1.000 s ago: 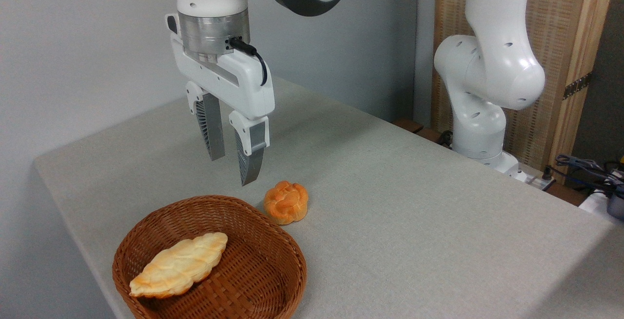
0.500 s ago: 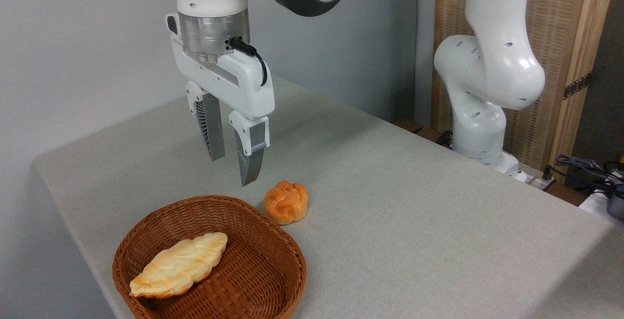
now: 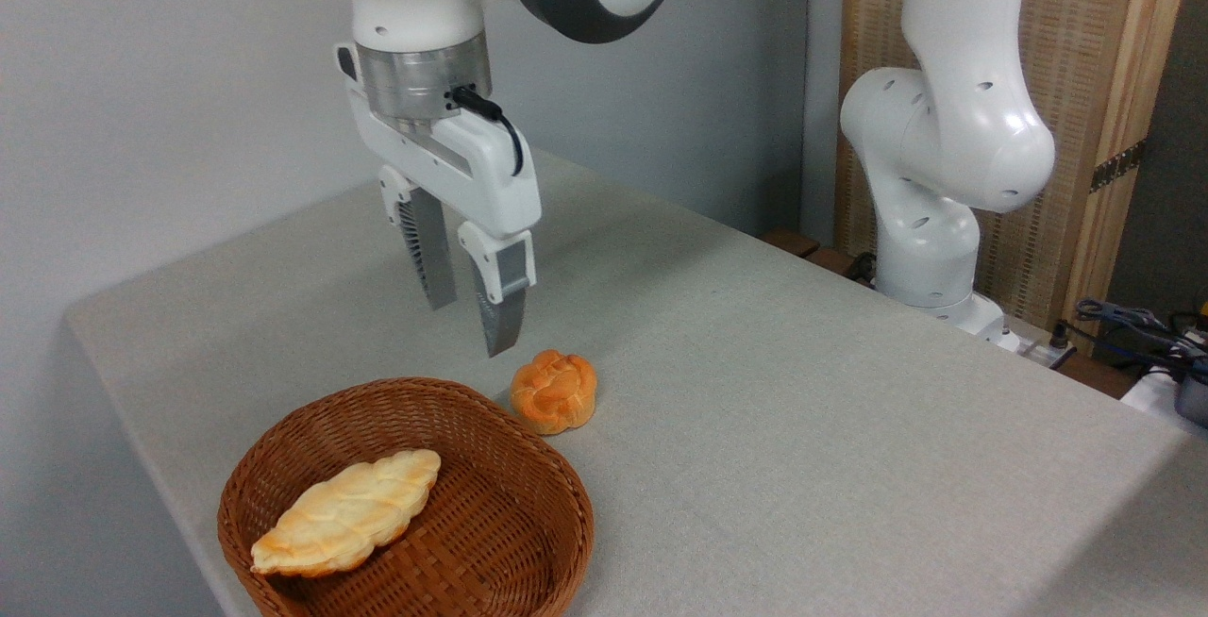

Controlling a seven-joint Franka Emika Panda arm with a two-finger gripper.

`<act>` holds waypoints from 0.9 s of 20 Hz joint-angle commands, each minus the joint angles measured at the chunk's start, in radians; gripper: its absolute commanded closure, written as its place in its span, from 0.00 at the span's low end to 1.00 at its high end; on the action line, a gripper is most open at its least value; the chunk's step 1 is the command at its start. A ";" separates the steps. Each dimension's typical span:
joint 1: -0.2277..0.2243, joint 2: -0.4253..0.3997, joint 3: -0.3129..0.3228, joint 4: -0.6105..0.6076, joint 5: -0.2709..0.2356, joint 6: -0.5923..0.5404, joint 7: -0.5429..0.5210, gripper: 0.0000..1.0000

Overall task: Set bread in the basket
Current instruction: 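Lower the open gripper down around the small orange bun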

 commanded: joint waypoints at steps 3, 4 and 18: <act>-0.016 -0.107 0.000 -0.168 0.018 -0.001 -0.003 0.00; -0.017 -0.108 0.000 -0.188 0.018 0.005 -0.002 0.00; -0.042 -0.034 0.002 -0.277 0.053 0.148 0.009 0.00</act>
